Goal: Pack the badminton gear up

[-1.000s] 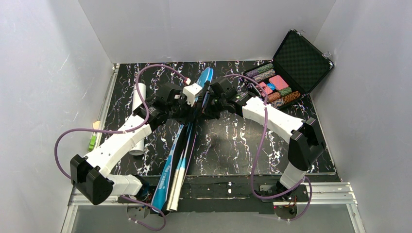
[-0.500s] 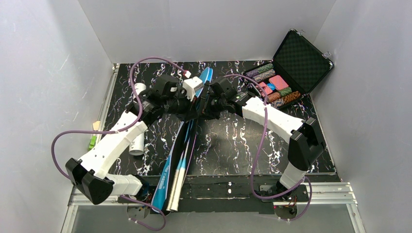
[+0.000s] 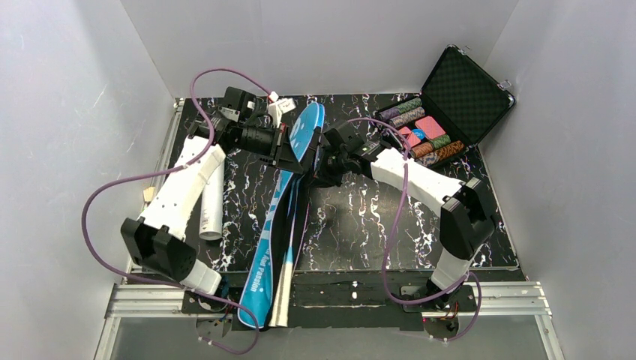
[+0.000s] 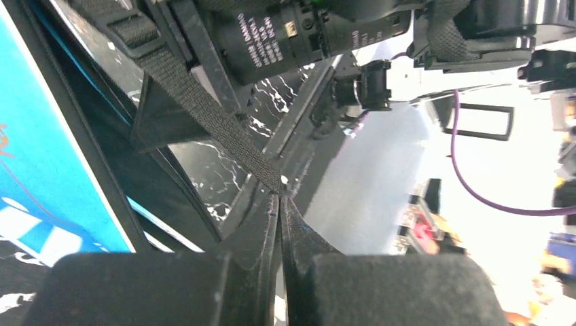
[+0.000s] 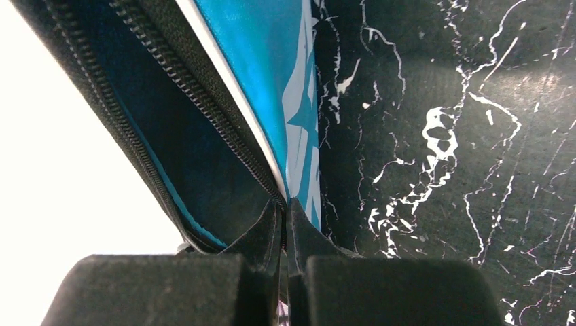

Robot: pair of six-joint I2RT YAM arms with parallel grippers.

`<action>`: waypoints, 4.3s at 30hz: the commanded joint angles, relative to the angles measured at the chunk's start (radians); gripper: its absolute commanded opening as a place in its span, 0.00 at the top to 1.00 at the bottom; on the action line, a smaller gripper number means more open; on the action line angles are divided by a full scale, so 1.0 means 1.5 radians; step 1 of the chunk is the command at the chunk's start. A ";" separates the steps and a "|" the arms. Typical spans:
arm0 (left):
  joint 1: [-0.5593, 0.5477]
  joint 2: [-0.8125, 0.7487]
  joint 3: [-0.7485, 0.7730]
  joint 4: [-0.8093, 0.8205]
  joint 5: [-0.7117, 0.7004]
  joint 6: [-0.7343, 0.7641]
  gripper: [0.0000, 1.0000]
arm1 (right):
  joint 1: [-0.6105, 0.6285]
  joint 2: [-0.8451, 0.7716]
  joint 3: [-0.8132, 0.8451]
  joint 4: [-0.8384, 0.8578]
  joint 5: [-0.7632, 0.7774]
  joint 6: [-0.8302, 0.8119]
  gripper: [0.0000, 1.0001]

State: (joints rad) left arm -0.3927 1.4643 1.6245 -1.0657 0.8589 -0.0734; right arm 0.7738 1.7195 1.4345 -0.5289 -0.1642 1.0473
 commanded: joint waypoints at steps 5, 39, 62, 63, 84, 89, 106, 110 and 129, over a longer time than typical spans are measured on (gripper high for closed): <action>0.041 -0.060 0.000 -0.029 -0.008 0.012 1.00 | -0.035 0.001 0.019 0.016 0.025 -0.009 0.99; 0.068 -0.034 -0.274 0.185 -0.314 0.214 0.85 | -0.042 -0.055 -0.007 0.036 -0.007 0.000 0.99; 0.065 -0.176 -0.291 0.127 -0.220 0.161 0.52 | -0.006 -0.044 0.030 0.042 -0.016 0.031 0.99; 0.065 -0.182 -0.314 0.137 -0.211 0.160 0.50 | -0.003 -0.043 0.033 0.039 -0.014 0.032 0.99; 0.015 -0.177 -0.391 0.178 -0.059 0.144 0.33 | 0.024 -0.011 0.108 0.005 0.005 0.036 0.99; -0.017 -0.182 -0.388 0.181 -0.055 0.134 0.34 | 0.025 -0.005 0.117 0.004 0.003 0.037 0.99; -0.095 -0.196 -0.419 0.216 -0.210 0.153 0.52 | 0.030 -0.010 0.118 0.000 -0.003 0.036 0.99; -0.097 -0.196 -0.426 0.221 -0.239 0.158 0.56 | 0.032 -0.015 0.104 0.015 -0.013 0.045 0.99; -0.129 -0.165 -0.410 0.229 -0.298 0.118 0.40 | 0.057 -0.043 0.101 -0.005 0.018 0.057 0.99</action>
State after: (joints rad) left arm -0.5762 1.2240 0.9974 -0.7372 0.4572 0.1188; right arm 0.8433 1.7401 1.5665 -0.5976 -0.1181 1.1042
